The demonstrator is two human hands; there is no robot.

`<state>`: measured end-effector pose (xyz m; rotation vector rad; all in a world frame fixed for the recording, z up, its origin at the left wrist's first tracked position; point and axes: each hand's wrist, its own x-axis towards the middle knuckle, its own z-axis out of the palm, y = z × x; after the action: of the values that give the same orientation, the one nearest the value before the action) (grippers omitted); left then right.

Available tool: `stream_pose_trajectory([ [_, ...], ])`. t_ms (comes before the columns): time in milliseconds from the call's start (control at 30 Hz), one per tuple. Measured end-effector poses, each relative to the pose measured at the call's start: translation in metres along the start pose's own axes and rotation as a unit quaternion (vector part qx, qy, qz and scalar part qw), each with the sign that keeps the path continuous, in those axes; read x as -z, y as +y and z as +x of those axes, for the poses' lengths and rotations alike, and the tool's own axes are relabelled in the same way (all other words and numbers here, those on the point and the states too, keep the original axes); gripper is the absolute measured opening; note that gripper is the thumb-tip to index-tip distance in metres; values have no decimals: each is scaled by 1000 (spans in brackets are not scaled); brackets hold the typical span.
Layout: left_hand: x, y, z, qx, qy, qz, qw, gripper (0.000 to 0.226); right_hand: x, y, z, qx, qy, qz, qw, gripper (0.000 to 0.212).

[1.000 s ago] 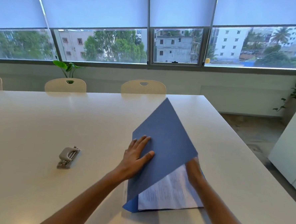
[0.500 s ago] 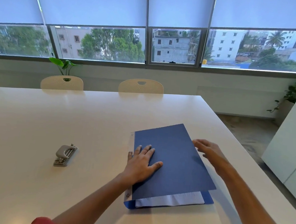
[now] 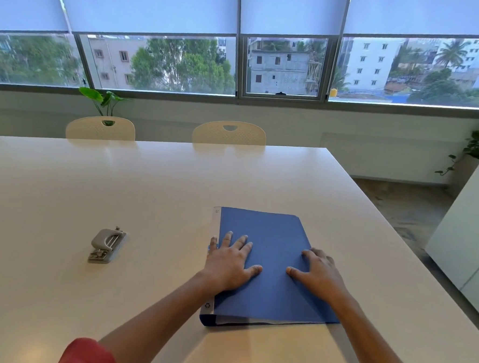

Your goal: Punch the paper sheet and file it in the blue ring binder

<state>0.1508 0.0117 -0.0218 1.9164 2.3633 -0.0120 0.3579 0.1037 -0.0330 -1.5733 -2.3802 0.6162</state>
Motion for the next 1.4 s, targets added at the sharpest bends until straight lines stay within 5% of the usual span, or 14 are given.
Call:
stream_pose_trajectory([
  [400, 6, -4, 9, -5, -16, 30, 999, 76, 1, -7, 0, -9, -1, -5, 1000, 66],
  [1067, 14, -4, 8, 8, 10, -28, 1000, 77, 13, -12, 9, -19, -7, 139, 990, 90],
  [1400, 23, -4, 9, 17, 47, -58, 997, 76, 31, -27, 14, 18, 75, 14, 997, 96],
])
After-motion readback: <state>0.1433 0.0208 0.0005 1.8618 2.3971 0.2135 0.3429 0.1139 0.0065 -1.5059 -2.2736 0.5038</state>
